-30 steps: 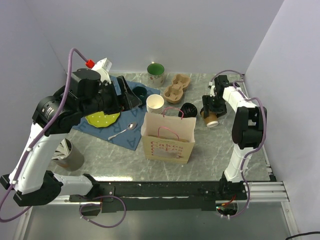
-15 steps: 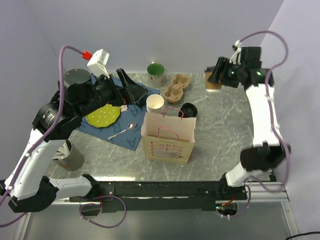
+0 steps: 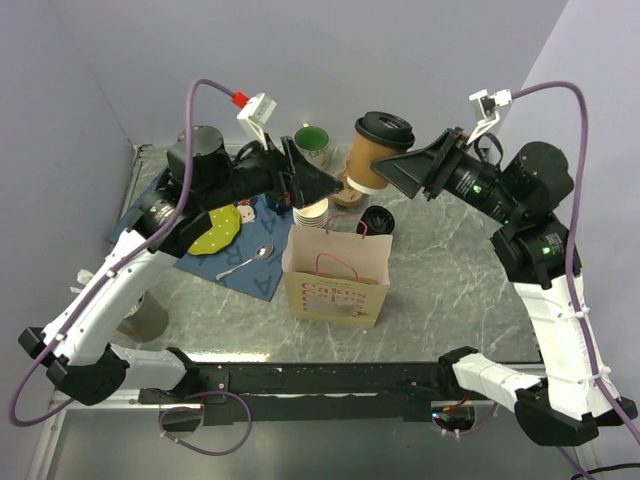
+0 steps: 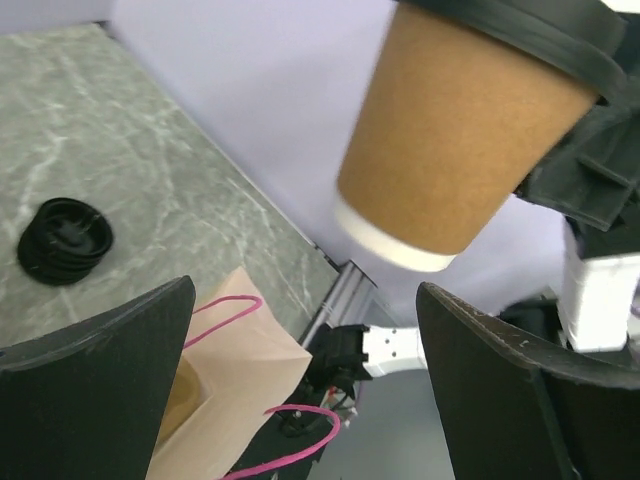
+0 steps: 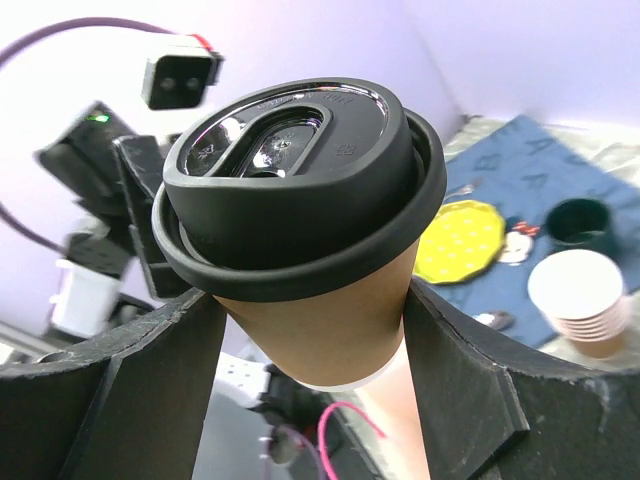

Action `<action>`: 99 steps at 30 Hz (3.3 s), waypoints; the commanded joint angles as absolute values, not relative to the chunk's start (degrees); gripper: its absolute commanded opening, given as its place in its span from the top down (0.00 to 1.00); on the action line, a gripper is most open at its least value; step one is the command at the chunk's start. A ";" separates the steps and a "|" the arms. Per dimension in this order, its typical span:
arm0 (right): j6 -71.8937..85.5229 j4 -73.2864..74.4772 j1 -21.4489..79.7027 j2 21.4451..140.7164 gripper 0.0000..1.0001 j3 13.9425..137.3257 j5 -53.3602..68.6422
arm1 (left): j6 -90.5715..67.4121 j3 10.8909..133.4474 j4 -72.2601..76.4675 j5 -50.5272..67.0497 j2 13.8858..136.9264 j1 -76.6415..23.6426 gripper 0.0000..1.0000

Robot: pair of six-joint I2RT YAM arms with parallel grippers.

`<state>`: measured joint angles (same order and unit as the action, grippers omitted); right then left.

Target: Pack the takeout coffee

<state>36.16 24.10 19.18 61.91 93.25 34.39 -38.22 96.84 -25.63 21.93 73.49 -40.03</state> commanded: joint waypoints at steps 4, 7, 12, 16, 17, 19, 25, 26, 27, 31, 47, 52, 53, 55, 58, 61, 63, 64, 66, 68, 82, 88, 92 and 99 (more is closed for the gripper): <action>44.47 10.11 20.57 58.54 0.43 83.50 35.86 | -40.16 88.95 -3.80 35.06 71.89 -39.90 0.01; 44.56 9.14 20.74 58.54 0.43 82.62 36.03 | -40.87 88.86 -3.08 37.00 72.95 -39.90 0.01; 47.10 3.88 21.18 58.27 0.43 79.55 37.97 | -41.66 88.16 -2.64 37.79 74.00 -39.90 0.01; 47.90 2.38 21.88 57.66 0.43 77.35 38.49 | -42.01 87.89 -2.02 37.00 74.44 -39.90 0.01; 48.25 2.03 21.80 57.48 0.43 77.00 38.67 | -41.92 88.15 -2.28 37.00 74.79 -39.99 0.01; 48.25 1.93 21.97 56.95 0.43 76.29 39.29 | -42.36 88.33 -2.02 37.18 75.23 -39.99 0.01; 49.22 1.40 22.24 55.29 0.43 74.36 39.64 | -44.21 87.72 1.67 38.84 75.41 -40.69 0.11; 49.04 1.32 22.24 54.94 0.43 74.18 39.64 | -44.21 87.63 1.93 39.02 75.41 -40.87 0.14; 49.04 1.32 22.15 54.84 0.43 74.18 39.64 | -44.56 87.54 2.19 39.37 75.32 -41.04 0.16; 48.60 1.67 22.24 54.84 0.43 74.71 40.25 | -46.14 86.66 4.91 40.69 75.32 -42.01 0.19; 49.31 -1.76 22.24 53.26 0.43 71.54 39.55 | -46.58 83.59 6.24 40.43 74.71 -43.33 0.14; 49.30 -2.89 22.24 51.86 0.43 68.04 39.20 | -46.93 81.91 7.21 40.69 74.70 -43.24 0.12; 49.31 -3.07 22.24 51.59 0.43 67.59 39.03 | -46.85 81.91 7.12 40.69 74.79 -43.33 0.12; 49.22 -2.82 22.24 51.24 0.43 66.97 39.02 | -46.84 81.74 7.47 41.04 74.88 -43.33 0.19; 48.69 -2.29 22.24 50.98 0.43 66.88 39.20 | -46.76 81.48 7.47 40.87 74.44 -43.33 0.31; 47.12 -0.45 22.24 50.71 0.35 68.11 39.37 | -45.27 81.65 6.07 40.78 74.01 -43.33 0.52; 44.84 4.20 22.24 50.89 0.30 69.60 40.07 | -44.04 81.83 5.02 40.96 73.65 -43.33 0.59; 43.95 5.61 22.24 51.15 0.22 71.09 40.60 | -42.64 81.83 4.05 40.87 73.48 -43.33 0.59; 40.72 11.14 22.24 51.24 0.17 72.68 41.48 | -40.88 81.91 3.17 41.13 72.95 -43.33 0.59; 37.98 16.23 22.15 51.50 0.13 75.84 42.36 | -37.19 82.61 0.20 41.66 72.69 -43.24 0.59; 17.41 60.69 19.25 60.46 0.10 104.40 46.33 | -18.38 85.87 -22.23 43.42 71.28 -42.36 0.51; 17.58 64.94 18.72 67.66 0.10 114.42 48.06 | -15.65 85.43 -26.97 45.00 70.58 -42.36 0.50; 16.61 68.73 18.63 72.68 0.11 117.86 53.86 | -16.61 83.68 -26.63 47.80 69.44 -42.36 0.48; 17.05 67.51 18.72 76.64 0.09 115.84 55.46 | -16.44 83.75 -28.47 48.25 69.08 -42.36 0.48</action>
<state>16.99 67.48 19.07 76.25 116.25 53.10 -18.11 82.83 -28.10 46.00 70.28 -42.57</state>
